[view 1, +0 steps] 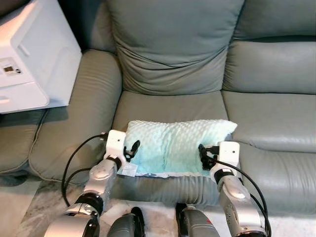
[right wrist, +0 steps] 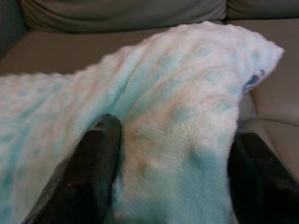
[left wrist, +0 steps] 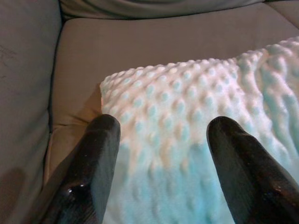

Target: Move the pillow to the sofa

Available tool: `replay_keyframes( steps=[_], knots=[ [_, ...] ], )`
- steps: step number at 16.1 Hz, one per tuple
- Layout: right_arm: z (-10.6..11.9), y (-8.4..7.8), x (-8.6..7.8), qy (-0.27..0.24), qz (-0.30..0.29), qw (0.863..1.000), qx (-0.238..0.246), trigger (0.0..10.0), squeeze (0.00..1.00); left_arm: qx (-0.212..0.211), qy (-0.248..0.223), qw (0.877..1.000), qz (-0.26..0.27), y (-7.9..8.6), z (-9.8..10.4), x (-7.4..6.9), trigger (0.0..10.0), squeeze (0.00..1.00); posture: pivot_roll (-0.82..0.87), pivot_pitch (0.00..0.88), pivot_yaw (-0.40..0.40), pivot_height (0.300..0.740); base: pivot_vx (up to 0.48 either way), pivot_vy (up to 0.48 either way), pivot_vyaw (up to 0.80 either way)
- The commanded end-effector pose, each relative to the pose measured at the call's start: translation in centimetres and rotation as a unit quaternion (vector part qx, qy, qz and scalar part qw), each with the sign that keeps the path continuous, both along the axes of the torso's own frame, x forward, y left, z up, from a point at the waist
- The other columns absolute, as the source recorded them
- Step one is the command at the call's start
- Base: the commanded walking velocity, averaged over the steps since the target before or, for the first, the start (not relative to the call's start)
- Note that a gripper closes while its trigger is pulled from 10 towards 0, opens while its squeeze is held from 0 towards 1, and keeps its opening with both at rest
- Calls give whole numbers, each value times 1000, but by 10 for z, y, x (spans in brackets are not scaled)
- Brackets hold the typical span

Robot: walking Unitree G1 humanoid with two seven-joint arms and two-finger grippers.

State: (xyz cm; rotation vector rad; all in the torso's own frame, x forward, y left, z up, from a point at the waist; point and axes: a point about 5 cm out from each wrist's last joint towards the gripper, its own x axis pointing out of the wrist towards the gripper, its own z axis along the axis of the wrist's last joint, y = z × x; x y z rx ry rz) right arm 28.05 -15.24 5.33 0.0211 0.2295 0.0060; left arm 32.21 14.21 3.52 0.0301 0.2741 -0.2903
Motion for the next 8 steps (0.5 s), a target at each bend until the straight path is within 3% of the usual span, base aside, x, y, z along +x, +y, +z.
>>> replay_keyframes(
  steps=[1, 6, 8],
  knots=[
    [-6, -2, -7, 20, -11, 999, -22, 10000, 1000, 4, 7, 1000, 8, 11, -7, -8, 10000, 1000, -105, 295, 74, 740, 0, 0, 0],
    [7, -12, -18, 33, -56, 994, -82, 10000, 1000, 7, 13, 1000, 10, 38, -14, -22, 10000, 1000, -99, 292, 71, 740, 0, 0, 0],
    [19, -7, -19, 17, -52, 994, -100, 10000, 1000, 13, 26, 999, 16, 47, -19, -30, 10000, 1000, -98, 288, 69, 740, 0, 0, 0]
  ],
)
